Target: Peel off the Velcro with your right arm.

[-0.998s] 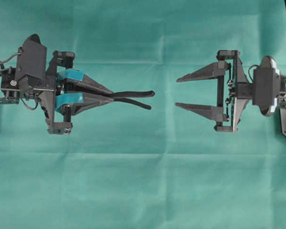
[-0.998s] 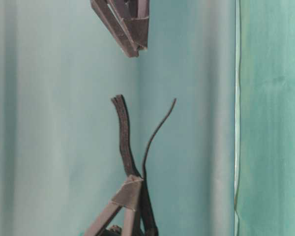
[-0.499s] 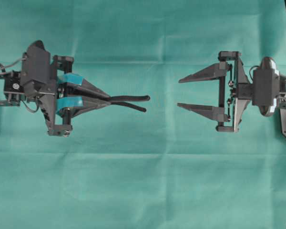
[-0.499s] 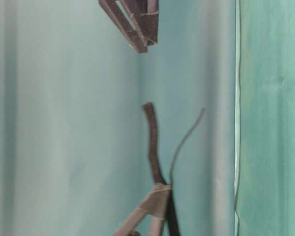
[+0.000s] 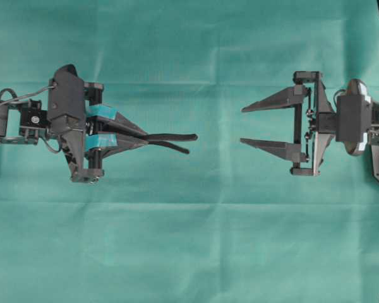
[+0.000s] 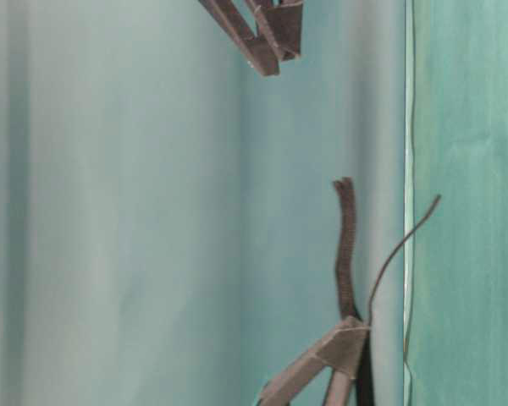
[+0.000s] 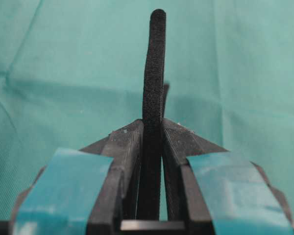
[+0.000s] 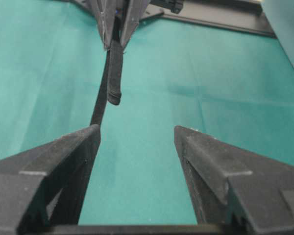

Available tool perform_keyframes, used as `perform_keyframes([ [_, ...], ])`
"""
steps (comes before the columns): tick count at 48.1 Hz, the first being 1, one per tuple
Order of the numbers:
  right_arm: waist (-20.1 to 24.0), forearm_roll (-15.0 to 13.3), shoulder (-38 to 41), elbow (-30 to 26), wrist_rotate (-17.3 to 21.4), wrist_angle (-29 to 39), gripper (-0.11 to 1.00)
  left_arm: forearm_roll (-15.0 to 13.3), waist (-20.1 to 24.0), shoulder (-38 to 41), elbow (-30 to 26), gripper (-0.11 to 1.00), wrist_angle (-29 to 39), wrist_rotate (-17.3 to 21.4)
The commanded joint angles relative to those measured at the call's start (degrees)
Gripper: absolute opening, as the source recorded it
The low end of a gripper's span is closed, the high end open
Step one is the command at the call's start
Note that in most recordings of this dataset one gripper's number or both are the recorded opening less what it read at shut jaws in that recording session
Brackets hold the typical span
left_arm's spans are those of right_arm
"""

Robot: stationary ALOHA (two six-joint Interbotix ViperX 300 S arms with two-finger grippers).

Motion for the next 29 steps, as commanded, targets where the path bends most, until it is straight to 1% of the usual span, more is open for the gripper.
perform_keyframes([
  [1, -0.1, 0.1, -0.6, 0.0, 0.2, -0.9, 0.28, 0.1, 0.5, 0.3, -0.3, 0.1, -0.3, 0.1],
  [18, -0.1, 0.0, -0.5, 1.1, 0.2, -2.4, 0.28, 0.1, 1.1, 4.1, -0.1, 0.1, -0.2, 0.1],
  [29, -0.1, -0.1, -0.3, 1.1, 0.2, -2.4, 0.28, 0.1, 1.1, 8.3, -2.2, 0.1, -0.4, 0.1],
])
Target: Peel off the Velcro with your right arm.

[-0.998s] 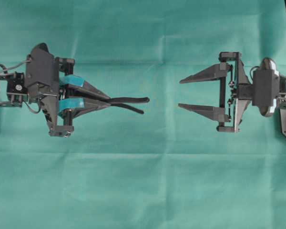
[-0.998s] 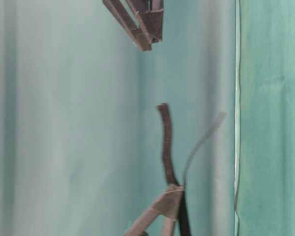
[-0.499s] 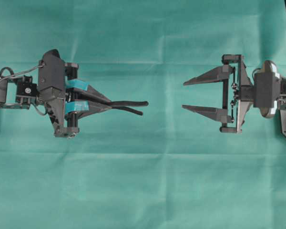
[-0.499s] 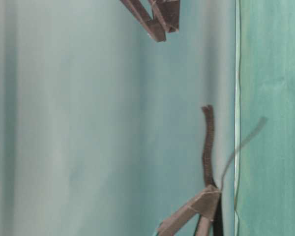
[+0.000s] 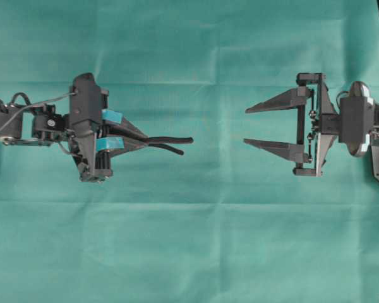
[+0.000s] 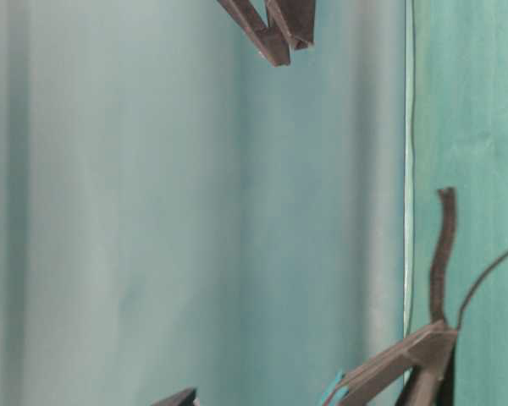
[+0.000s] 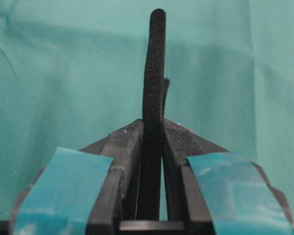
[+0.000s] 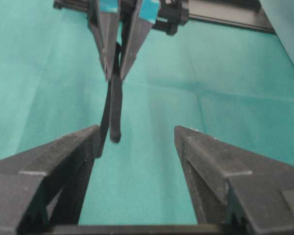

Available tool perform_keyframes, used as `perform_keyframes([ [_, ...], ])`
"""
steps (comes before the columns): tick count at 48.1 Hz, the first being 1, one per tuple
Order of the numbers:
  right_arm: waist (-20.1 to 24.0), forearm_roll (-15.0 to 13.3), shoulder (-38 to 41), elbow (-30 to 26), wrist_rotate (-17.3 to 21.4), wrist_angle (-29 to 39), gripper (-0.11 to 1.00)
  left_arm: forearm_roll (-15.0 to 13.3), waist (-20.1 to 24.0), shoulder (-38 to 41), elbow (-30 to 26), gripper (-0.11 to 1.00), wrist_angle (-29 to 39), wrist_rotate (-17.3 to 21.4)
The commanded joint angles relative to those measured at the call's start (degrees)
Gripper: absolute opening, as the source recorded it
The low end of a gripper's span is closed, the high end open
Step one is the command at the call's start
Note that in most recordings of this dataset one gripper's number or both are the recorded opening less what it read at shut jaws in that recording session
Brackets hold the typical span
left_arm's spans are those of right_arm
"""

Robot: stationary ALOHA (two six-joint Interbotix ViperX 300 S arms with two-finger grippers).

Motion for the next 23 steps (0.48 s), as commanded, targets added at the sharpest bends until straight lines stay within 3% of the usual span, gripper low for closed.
perform_keyframes([
  [1, -0.1, -0.1, -0.3, -0.6, 0.2, -0.6, 0.28, 0.1, 0.1, 0.8, -2.3, 0.1, -0.5, 0.1],
  [23, -0.1, -0.2, 0.2, -0.5, 0.1, -0.6, 0.28, 0.1, 0.7, 7.2, -6.3, 0.1, -0.6, 0.2],
])
